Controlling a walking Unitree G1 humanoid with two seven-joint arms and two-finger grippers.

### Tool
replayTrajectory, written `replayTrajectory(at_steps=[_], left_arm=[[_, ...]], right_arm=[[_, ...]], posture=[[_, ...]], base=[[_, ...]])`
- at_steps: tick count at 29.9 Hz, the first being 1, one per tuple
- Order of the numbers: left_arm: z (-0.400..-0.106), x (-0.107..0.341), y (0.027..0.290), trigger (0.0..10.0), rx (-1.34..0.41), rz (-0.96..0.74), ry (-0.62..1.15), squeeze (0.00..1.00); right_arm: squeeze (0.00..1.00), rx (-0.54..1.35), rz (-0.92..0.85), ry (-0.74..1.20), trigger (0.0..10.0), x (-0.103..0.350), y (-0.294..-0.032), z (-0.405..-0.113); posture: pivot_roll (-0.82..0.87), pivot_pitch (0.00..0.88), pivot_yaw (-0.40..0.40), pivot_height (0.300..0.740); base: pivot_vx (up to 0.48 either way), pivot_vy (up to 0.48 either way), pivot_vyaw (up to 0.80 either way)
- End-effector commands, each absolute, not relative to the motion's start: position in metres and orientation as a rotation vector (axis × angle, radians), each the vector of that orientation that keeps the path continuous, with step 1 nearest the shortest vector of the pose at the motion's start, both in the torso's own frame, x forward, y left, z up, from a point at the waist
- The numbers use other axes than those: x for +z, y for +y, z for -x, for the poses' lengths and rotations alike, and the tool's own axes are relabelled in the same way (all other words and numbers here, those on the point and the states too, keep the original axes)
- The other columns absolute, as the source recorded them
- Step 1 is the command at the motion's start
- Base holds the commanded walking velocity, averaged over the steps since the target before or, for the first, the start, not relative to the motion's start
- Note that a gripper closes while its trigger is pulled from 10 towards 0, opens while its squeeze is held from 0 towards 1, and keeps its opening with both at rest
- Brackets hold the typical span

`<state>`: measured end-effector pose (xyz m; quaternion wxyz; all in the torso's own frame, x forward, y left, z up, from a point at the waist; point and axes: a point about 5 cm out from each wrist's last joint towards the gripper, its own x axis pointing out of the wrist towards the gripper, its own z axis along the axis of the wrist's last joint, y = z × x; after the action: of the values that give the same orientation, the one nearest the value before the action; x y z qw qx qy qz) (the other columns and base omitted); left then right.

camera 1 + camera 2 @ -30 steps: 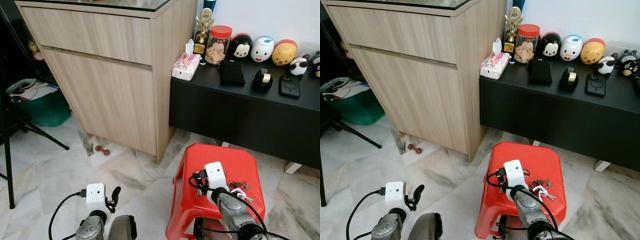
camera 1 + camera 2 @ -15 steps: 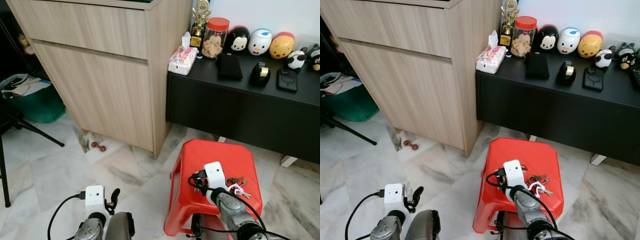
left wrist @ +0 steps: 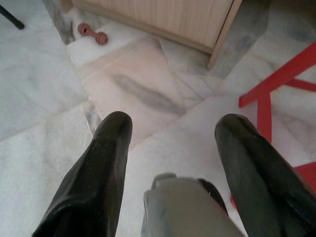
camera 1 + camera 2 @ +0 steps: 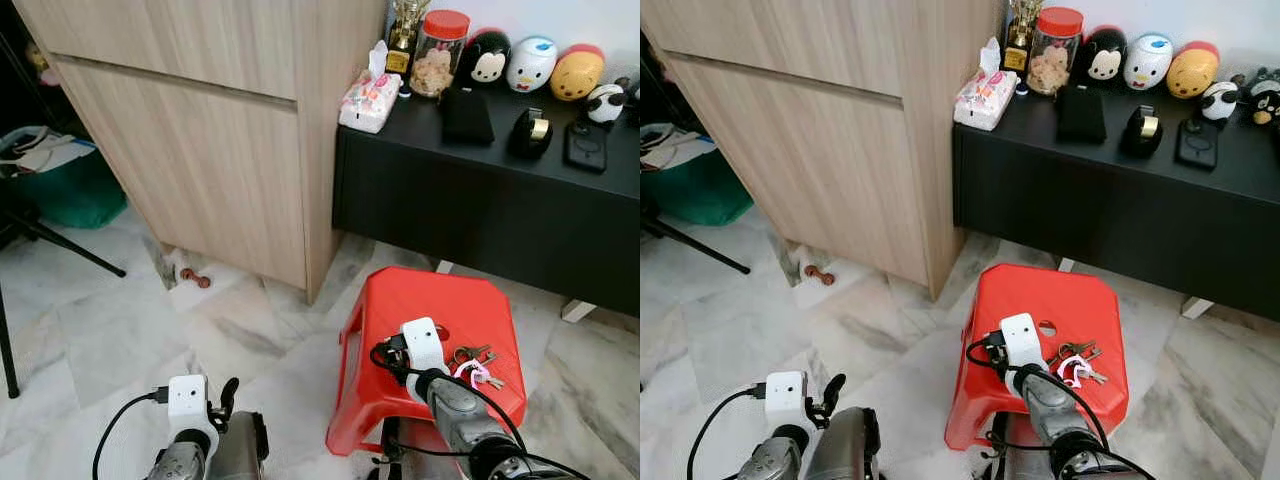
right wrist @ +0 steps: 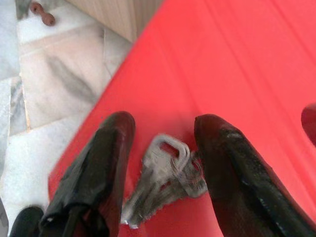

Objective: Hang keys on a hook

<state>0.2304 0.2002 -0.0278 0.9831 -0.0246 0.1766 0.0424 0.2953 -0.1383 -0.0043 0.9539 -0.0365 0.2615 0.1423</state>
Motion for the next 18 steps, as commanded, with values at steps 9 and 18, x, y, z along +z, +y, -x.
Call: replayTrajectory(at_steps=[9,18], left_arm=[[-0.2217,-0.0335,0.1994,10.0,0.076,0.041,0.386,0.0],[-0.2277,-0.032,0.1981,10.0,0.064,0.035,0.395,0.0]], right_arm=[[0.0,0.247,0.07,0.574,4.1,-0.0095,-0.1418,-0.2918],[0.0,0.238,0.065,0.588,0.0,-0.0121,-0.1427,-0.2894]], posture=[[0.15,0.209,-0.035,0.596],[0.14,0.191,-0.027,0.596]], base=[[0.0,0.0,0.0],[0.0,0.0,0.0]])
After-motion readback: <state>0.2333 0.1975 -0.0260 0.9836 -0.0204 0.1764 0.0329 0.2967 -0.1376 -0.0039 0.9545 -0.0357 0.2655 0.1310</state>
